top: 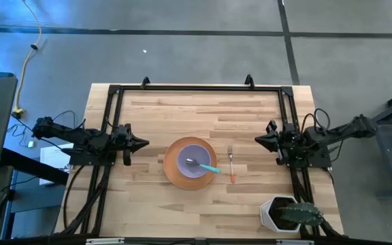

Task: Set table place
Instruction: Return to Home Position

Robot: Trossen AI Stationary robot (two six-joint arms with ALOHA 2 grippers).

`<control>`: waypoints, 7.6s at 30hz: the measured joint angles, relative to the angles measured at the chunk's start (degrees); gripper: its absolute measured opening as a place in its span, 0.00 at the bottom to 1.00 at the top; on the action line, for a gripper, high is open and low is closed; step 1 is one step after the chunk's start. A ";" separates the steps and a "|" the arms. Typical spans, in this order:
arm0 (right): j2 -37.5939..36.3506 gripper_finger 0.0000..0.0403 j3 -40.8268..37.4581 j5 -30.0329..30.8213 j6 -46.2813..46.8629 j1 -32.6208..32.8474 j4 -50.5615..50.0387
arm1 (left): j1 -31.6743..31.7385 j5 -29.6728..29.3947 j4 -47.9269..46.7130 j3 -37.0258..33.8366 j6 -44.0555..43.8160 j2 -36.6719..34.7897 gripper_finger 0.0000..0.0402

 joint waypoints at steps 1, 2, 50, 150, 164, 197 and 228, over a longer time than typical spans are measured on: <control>-0.34 0.00 -0.89 -0.44 0.39 -0.66 0.56 | -0.01 0.01 0.00 0.00 0.28 0.00 0.00; -0.62 0.00 -1.53 -0.56 0.62 -1.33 0.60 | 0.00 0.00 0.00 0.00 0.67 0.00 0.00; -0.90 0.00 -2.97 -5.65 2.47 -17.48 -12.39 | 0.01 -1.43 -0.04 -0.02 2.85 0.00 0.00; -14.76 0.00 -2.97 -5.63 2.50 -17.42 -26.58 | 0.04 -1.02 0.26 -0.09 7.14 -4.35 0.00; -14.76 0.00 -2.97 -5.65 2.50 -17.41 -26.58 | 9.30 -0.84 14.96 -3.96 7.11 -4.35 0.00; -14.74 0.00 -2.97 -5.65 2.50 -17.40 -26.62 | 10.13 -0.79 17.49 -4.81 7.09 -4.35 0.00; -14.74 0.00 -2.97 -5.65 2.47 -17.40 -26.64 | 10.12 9.08 16.65 -4.76 18.92 -4.35 0.00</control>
